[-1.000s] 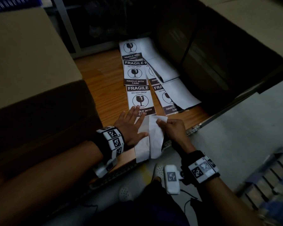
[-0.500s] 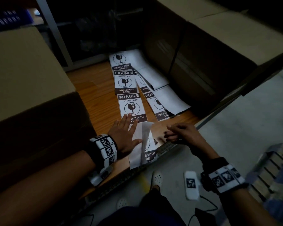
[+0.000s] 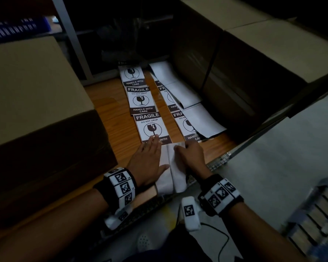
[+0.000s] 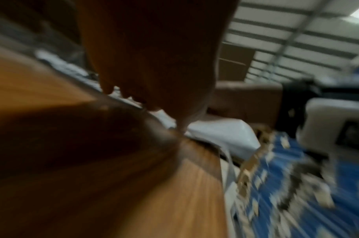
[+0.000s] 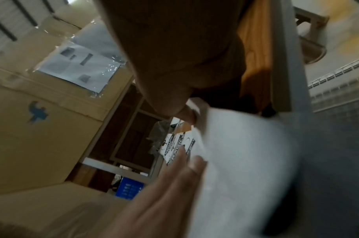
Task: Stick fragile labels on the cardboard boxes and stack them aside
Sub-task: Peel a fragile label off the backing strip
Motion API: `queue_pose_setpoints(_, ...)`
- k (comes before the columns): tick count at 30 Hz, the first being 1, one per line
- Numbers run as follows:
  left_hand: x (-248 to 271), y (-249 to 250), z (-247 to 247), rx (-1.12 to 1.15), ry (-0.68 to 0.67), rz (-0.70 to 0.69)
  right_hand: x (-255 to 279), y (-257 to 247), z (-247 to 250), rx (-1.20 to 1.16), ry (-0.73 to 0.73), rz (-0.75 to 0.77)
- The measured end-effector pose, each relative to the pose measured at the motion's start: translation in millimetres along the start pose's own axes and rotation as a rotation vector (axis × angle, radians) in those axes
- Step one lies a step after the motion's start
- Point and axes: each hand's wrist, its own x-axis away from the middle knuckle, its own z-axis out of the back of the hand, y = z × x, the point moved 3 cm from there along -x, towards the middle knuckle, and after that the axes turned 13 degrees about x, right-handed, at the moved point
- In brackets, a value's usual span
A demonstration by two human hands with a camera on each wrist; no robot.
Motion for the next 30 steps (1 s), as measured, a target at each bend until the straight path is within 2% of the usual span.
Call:
queue_pose_setpoints(3, 4.7, -3.8, 1.1, 0.146, 0.011, -0.031, -0.1, 5.2, -3.3, -0.032, -0.01, 0.001)
queue_pose_setpoints(7, 2.9, -1.5, 16.1, 0.123, 0.099, -0.076, 0.0, 0.2, -4.9, 0.07, 0.007, 0.135)
queue_pose_setpoints(10, -7.0, -0.8, 11.5, 0.155, 0.034, -0.1, -3.0, -2.7, -4.0, 0.086, -0.019, 0.167)
queue_pose_setpoints(14, -11.6, -17.1, -9.8, 0.123, -0.054, -0.08, -1.4, 1.6, -1.4, 0.033, -0.045, 0.07)
queue_pose_setpoints(21, -14.5, -22.5, -15.6, 0.053, -0.038, -0.087, -0.6, 15.6, -4.6, -0.173, -0.073, -0.138)
queue_pose_setpoints(30, -17.0, -23.6, -17.3, 0.037, -0.048, -0.094, 16.9, 29.2, -14.4, -0.432, -0.007, -0.309)
